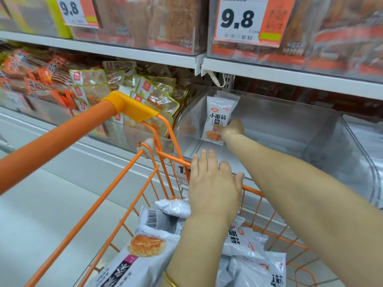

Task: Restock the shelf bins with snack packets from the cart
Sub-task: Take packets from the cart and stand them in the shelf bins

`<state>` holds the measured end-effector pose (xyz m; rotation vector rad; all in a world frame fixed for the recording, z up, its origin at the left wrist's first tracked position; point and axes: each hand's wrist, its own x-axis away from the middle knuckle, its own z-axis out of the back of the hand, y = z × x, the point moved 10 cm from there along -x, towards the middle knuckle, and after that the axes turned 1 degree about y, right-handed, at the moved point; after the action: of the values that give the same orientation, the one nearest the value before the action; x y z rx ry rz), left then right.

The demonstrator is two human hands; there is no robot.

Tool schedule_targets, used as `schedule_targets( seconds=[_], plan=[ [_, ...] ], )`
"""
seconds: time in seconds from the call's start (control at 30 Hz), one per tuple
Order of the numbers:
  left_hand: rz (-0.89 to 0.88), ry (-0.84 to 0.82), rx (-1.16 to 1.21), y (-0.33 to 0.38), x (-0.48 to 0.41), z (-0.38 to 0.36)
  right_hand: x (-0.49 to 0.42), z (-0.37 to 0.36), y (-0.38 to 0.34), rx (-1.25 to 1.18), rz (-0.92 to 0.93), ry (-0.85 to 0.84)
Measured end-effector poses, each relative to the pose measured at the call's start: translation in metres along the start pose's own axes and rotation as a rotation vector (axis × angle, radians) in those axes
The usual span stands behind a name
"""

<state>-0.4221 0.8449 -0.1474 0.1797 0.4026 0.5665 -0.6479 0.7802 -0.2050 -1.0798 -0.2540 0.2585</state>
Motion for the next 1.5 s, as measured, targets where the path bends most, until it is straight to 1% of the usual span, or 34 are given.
schedule_targets(
  seconds=[0.1, 0.17, 0.23, 0.37, 0.5, 0.63, 0.8, 0.87, 0.97, 1.0, 1.07, 1.1, 1.17, 1.23, 1.33, 1.4, 1.5],
  plan=[
    [-0.014, -0.039, 0.013, 0.001, 0.001, -0.001, -0.004, -0.002, 0.002, 0.080, -0.015, -0.006],
    [-0.011, -0.005, 0.032, 0.001, 0.001, 0.004, -0.006, -0.002, 0.005, 0.100, -0.018, -0.013],
    [-0.015, 0.009, 0.036, 0.001, 0.001, 0.005, -0.007, -0.006, 0.004, 0.103, 0.000, -0.033],
    [-0.008, -0.024, 0.026, 0.001, 0.001, 0.003, -0.011, -0.017, -0.001, 0.196, 0.071, -0.088],
    [0.018, -0.140, -0.031, -0.002, 0.001, -0.004, -0.010, -0.010, 0.004, 0.168, 0.025, -0.078],
    [-0.001, -0.086, -0.015, 0.001, 0.001, 0.001, -0.009, -0.005, 0.008, 0.144, 0.015, -0.082],
    [0.021, -0.155, -0.053, -0.003, 0.001, -0.004, 0.009, 0.001, 0.006, 0.043, -0.022, -0.162],
    [0.019, -0.159, -0.047, -0.002, 0.001, -0.002, 0.027, 0.013, -0.008, 0.075, 0.034, -0.188],
    [0.029, -0.176, -0.007, -0.002, 0.001, -0.003, 0.069, 0.055, -0.045, 0.160, 0.221, -0.128],
    [0.033, -0.162, 0.014, -0.002, 0.001, 0.001, 0.089, 0.074, -0.057, 0.142, 0.282, -0.107],
    [0.045, -0.139, 0.068, -0.004, -0.001, 0.005, 0.135, 0.108, -0.071, 0.103, 0.395, -0.122],
    [0.051, -0.117, 0.095, -0.006, -0.002, 0.009, 0.158, 0.119, -0.073, 0.130, 0.446, -0.165],
    [0.073, -0.055, 0.166, -0.009, -0.004, 0.018, 0.201, 0.123, -0.061, 0.247, 0.472, -0.344],
    [0.099, -0.008, 0.234, -0.013, -0.004, 0.026, 0.236, 0.109, -0.037, 0.467, 0.488, -0.546],
    [0.114, 0.030, 0.277, -0.014, -0.001, 0.032, 0.266, 0.085, 0.008, 0.869, 0.532, -0.751],
    [0.115, 0.044, 0.299, -0.015, 0.001, 0.035, 0.273, 0.080, 0.032, 1.018, 0.499, -0.809],
    [0.109, 0.089, 0.332, -0.014, 0.005, 0.043, 0.281, 0.076, 0.045, 1.087, 0.547, -0.804]
  ],
)
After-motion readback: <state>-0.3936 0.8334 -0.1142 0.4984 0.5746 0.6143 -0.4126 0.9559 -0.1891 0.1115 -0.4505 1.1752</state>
